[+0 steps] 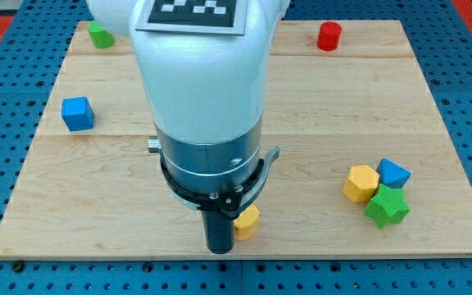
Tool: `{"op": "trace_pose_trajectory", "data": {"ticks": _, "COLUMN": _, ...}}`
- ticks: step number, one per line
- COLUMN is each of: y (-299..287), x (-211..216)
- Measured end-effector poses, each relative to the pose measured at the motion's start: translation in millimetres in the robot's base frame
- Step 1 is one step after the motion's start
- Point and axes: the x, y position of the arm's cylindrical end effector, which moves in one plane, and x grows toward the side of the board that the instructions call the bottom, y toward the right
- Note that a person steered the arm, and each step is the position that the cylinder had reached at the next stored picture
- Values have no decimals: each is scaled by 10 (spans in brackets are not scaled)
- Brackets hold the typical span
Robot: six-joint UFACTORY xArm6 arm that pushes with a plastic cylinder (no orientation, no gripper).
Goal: Move the yellow heart close to the yellow heagon
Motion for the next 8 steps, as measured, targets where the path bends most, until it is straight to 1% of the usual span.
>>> {"op": "trace_pose_trajectory", "data": {"ticks": 1, "y": 261, "x": -34}}
{"op": "trace_pose_trajectory", "data": {"ticks": 2, "y": 810, "x": -124}}
{"op": "trace_pose_trajectory", "data": {"ticks": 3, "y": 652, "x": -156}}
{"op": "trace_pose_trajectory", "data": {"ticks": 4, "y": 118, "x": -247}}
{"op": "trace_pose_trajectory", "data": {"ticks": 5, "y": 613, "x": -261}}
{"op": "trace_pose_trajectory", "data": {"ticks": 6, "y": 1416, "x": -198}}
{"op": "trace_pose_trajectory", "data": {"ticks": 7, "y": 1035, "x": -190}}
{"op": "trace_pose_trajectory", "data": {"ticks": 8, "y": 3, "x": -256}}
